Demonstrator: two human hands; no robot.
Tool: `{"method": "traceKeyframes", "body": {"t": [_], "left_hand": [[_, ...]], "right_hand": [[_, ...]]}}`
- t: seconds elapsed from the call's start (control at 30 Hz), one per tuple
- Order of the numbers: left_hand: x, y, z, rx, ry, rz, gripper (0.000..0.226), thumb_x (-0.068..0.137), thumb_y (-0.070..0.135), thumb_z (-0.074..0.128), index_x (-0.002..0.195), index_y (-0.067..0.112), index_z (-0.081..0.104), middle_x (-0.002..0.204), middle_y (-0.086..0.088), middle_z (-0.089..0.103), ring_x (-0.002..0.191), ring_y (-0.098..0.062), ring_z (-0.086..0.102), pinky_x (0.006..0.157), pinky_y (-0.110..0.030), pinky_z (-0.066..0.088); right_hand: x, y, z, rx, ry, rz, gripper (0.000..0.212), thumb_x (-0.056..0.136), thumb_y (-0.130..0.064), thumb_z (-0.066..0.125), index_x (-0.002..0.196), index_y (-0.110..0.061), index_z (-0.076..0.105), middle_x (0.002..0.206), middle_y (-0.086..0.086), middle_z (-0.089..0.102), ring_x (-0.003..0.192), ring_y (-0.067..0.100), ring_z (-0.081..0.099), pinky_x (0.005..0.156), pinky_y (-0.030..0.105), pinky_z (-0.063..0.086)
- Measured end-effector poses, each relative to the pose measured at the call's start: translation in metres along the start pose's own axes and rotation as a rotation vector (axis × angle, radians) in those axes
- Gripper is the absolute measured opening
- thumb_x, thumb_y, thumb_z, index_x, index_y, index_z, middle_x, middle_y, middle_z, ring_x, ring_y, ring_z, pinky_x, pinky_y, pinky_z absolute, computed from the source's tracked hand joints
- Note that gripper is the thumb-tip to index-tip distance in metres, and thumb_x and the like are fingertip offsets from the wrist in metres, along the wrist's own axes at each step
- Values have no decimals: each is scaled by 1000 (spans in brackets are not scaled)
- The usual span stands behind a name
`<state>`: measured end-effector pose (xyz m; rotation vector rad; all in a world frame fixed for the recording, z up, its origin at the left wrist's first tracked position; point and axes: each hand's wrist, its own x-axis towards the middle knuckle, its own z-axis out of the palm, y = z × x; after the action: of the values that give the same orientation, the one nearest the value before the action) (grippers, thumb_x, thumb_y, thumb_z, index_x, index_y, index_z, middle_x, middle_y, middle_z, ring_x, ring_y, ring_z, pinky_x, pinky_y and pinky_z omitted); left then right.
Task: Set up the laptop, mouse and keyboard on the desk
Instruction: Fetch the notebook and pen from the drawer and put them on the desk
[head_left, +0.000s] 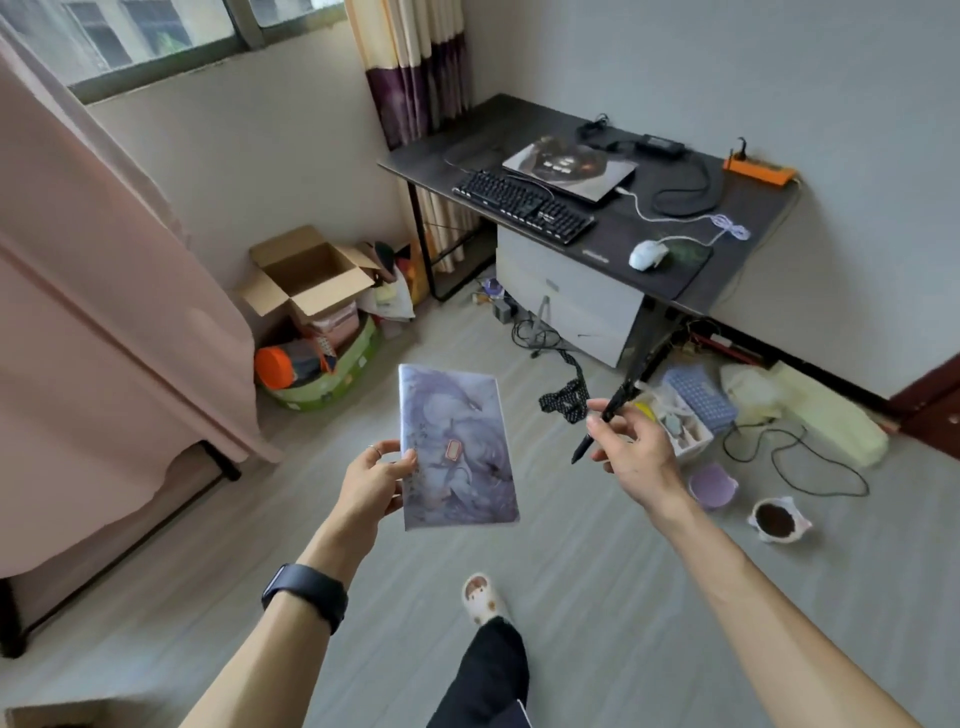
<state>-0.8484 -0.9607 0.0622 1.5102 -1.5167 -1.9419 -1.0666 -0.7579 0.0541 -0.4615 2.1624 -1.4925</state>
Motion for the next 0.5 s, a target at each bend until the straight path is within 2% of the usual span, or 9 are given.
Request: {"method": "traceKeyframes", "body": {"t": [0.17,0.3,0.5], "left_hand": [[118,79,2,-10,-22,11,17,94,15,63,111,12,63,93,-11,74,73,-24,70,65,-32,55],[195,137,7,-24,-22,17,17,95,15,62,112,12,62,94,-9,74,78,-26,71,66,-33,56],[302,203,7,6,-46,3,16,95,18,62,110,15,64,94,-8,75,80,-27,74,66,-35,57]], "right_hand": [[115,-32,41,-5,22,20,11,95,-30,67,100,-39,70,67,-11,65,73,15,69,78,42,56],[186,-53,64,-20,22,50,12,95,-32,66,105,-38,69,67,-13,66,72,11,69,81,45,56],[292,-79,98,-12,31,77,15,97,-27,65,108,-36,69,81,-1,61,64,7,68,75,39,56]]}}
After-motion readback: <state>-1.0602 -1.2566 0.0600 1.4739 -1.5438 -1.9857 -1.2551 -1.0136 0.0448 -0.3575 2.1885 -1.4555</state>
